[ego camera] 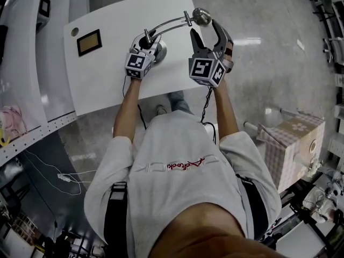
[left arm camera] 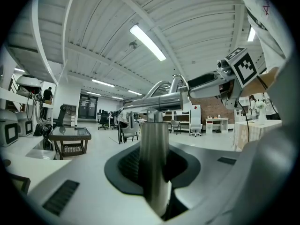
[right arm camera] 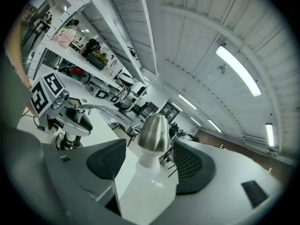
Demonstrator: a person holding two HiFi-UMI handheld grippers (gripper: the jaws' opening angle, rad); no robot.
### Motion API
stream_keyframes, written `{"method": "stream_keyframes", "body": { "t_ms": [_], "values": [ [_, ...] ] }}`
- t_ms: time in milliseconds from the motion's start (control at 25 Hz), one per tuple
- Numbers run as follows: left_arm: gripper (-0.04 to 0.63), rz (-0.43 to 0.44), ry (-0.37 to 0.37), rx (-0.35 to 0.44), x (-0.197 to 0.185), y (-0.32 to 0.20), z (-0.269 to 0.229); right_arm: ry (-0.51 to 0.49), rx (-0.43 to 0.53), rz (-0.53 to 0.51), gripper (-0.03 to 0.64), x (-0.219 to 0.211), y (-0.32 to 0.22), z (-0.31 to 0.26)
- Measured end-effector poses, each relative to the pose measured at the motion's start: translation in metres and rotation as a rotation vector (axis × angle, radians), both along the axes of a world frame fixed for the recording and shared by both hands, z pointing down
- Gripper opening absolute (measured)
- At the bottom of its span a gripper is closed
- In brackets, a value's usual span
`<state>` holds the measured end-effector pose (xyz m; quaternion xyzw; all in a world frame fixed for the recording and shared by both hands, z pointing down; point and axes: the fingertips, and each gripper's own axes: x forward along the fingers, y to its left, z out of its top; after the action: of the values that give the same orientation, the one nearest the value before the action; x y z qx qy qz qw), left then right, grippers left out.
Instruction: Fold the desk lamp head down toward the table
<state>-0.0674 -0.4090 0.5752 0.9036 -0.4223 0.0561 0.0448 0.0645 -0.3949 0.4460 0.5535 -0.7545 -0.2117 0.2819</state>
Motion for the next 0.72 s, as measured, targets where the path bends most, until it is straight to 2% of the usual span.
{"method": "stream_keyframes", "body": {
  "t_ms": [200, 720],
  "values": [
    [0.107, 0.006, 0.0, 0.001, 0.0, 0.0, 0.0, 0.006, -0.048, -0.016, 0.316, -0.002, -0.018, 0.001],
    [0.108, 0.011, 0.0, 0.002, 0.0, 0.0, 0.0, 0.034, -0.029, -0.041, 0.293, -0.009, -0.035, -0.004]
  ]
}}
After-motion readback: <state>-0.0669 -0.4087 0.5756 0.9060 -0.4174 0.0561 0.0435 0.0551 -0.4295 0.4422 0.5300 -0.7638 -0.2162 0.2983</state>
